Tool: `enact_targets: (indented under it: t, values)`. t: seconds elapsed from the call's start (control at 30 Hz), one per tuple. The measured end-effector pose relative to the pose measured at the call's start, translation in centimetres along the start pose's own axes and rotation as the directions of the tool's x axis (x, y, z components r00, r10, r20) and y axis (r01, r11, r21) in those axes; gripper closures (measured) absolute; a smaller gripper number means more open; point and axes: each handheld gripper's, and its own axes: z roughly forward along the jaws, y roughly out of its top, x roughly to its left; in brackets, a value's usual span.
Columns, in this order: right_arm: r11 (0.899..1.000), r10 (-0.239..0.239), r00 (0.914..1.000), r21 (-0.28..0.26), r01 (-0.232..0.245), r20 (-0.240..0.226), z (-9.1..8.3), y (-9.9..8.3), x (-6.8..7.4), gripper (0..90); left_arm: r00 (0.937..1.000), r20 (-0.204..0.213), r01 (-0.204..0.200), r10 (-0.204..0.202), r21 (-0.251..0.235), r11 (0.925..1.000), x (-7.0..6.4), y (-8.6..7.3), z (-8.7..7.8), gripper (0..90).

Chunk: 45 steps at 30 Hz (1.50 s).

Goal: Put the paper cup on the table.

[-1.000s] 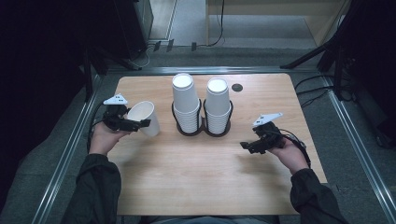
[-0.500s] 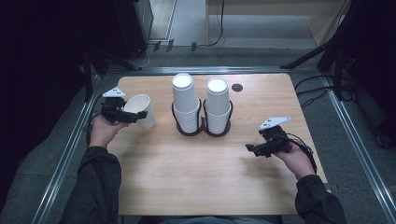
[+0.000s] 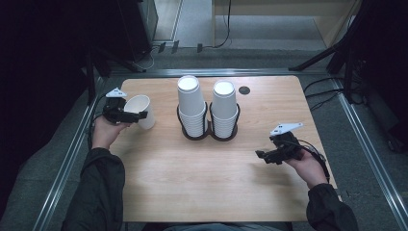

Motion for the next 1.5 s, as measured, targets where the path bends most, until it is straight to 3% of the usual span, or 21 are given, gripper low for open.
enact_targets:
  t: [0.27, 0.67, 1.07, 1.5]
  values:
    - [1.0, -0.005, 1.0, 0.008, 0.006, -0.006, 0.1, 0.1, 0.1, 18.1, 0.9998, -0.016, -0.013, 0.014, 0.058, 0.9982, -0.2, -0.4, 0.8, 15.1]
    - [1.0, -0.009, 0.9999, 0.003, 0.009, -0.009, 0.1, 0.3, 0.0, 18.1, 0.999, -0.043, -0.013, 0.016, 0.07, 0.9975, -0.4, -0.5, 1.0, 12.6]
    - [1.0, -0.016, 0.9998, 0.006, 0.016, -0.012, 0.1, 0.3, 0.1, 18.3, 0.9997, -0.022, -0.002, 0.003, 0.058, 0.9983, -0.5, -0.5, 0.9, 11.3]
    - [1.0, -0.026, 0.9996, 0.016, 0.026, -0.01, 0.2, 0.3, 0.2, 18.4, 0.9999, 0.002, 0.016, -0.016, 0.074, 0.9972, -0.2, -0.6, 1.1, 1.5]
